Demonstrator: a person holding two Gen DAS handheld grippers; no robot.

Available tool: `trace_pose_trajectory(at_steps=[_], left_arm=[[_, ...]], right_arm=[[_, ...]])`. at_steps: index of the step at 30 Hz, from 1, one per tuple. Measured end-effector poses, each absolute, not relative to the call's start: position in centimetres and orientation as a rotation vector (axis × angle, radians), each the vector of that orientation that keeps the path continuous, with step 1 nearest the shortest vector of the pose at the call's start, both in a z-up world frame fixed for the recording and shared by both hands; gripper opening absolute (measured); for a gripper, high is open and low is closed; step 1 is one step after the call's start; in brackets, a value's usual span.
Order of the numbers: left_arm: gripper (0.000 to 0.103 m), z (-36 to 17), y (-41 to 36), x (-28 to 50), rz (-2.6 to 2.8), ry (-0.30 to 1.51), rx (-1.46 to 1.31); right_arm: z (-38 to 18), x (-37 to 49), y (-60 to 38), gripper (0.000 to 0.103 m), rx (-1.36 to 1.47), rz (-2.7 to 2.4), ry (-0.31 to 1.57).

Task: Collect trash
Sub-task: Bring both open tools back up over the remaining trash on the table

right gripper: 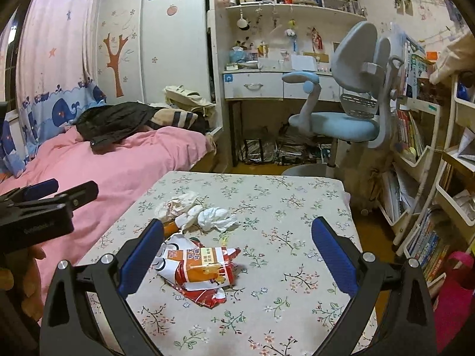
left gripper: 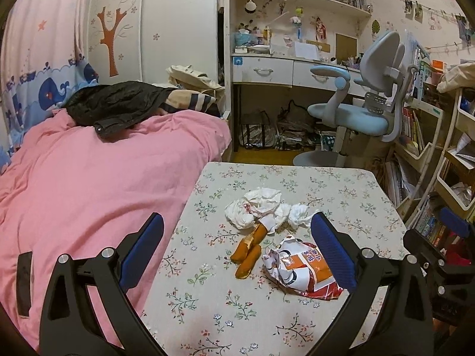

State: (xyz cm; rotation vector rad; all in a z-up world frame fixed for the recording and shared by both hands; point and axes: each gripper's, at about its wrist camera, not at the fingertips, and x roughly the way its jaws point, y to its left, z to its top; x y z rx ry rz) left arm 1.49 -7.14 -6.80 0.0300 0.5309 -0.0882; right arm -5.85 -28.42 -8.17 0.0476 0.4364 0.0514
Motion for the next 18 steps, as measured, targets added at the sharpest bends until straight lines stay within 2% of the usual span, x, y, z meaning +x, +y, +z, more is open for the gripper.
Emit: trace_pose_trajectory(at_steps=[18], left_arm=[[0.096, -6.9, -6.9, 1.3, -0.088, 0.535, 0.017]], right_arm=[[-9.2, -4.5, -27.4, 0.096, 0.025, 0.078, 0.498]])
